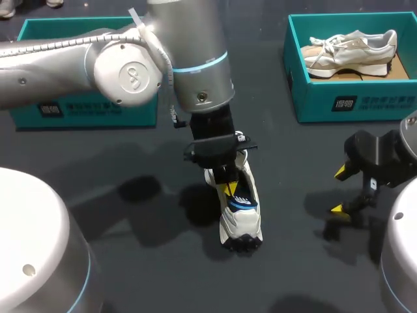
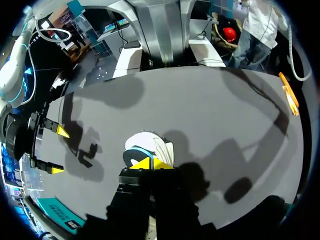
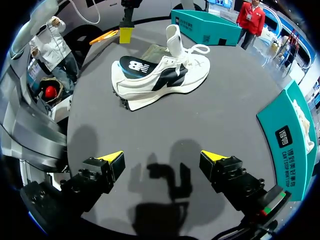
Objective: Take the shoe out of the shoebox, open the shoe tongue, remove and reinsert the insole, then place the shoe into the shoebox
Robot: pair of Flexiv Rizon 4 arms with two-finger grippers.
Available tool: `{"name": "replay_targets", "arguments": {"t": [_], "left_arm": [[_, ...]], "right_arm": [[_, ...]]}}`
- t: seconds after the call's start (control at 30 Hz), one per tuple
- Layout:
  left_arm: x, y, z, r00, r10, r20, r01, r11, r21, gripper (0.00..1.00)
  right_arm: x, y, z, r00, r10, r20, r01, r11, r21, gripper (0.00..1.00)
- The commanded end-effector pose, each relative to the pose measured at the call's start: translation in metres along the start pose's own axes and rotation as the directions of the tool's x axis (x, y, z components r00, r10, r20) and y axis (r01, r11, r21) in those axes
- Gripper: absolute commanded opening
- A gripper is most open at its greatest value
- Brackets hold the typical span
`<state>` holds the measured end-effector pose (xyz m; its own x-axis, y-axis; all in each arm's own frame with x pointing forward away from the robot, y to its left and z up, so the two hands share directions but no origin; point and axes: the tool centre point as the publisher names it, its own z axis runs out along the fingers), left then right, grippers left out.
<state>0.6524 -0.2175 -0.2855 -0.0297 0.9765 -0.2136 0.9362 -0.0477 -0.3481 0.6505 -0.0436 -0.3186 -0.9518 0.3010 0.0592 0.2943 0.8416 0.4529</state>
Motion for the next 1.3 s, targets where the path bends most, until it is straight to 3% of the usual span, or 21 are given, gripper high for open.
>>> {"name": "replay_targets", "arguments": {"t": [0.03,0.43,0.9,1.13,1.3], "left_arm": [[-0.009,0.005,0.012,1.0,0.005,-0.016,-0.005,1.0,0.01,0.0],[-0.013,0.006,0.044,0.999,0.008,-0.036,-0.008,1.0,0.0,0.0],[-0.01,0.014,0.061,0.999,-0.029,-0.034,0.028,0.999,-0.022,0.0],[-0.012,0.009,0.036,0.999,-0.022,0.034,0.023,0.999,-0.035,0.0],[-0.016,0.004,0.036,0.999,-0.003,0.036,0.004,0.999,-0.038,0.0]], "right_arm": [[0.002,0.0,-0.001,1.0,0.0,0.003,0.0,1.0,0.002,1.0],[0.002,0.0,-0.001,1.0,0.0,0.003,0.0,1.0,0.002,1.0],[0.002,0.0,-0.001,1.0,0.0,0.003,0.0,1.0,0.002,1.0],[0.002,0.0,-0.001,1.0,0.0,0.003,0.0,1.0,0.002,1.0],[0.002,0.0,-0.001,1.0,0.0,0.003,0.0,1.0,0.002,1.0]]}}
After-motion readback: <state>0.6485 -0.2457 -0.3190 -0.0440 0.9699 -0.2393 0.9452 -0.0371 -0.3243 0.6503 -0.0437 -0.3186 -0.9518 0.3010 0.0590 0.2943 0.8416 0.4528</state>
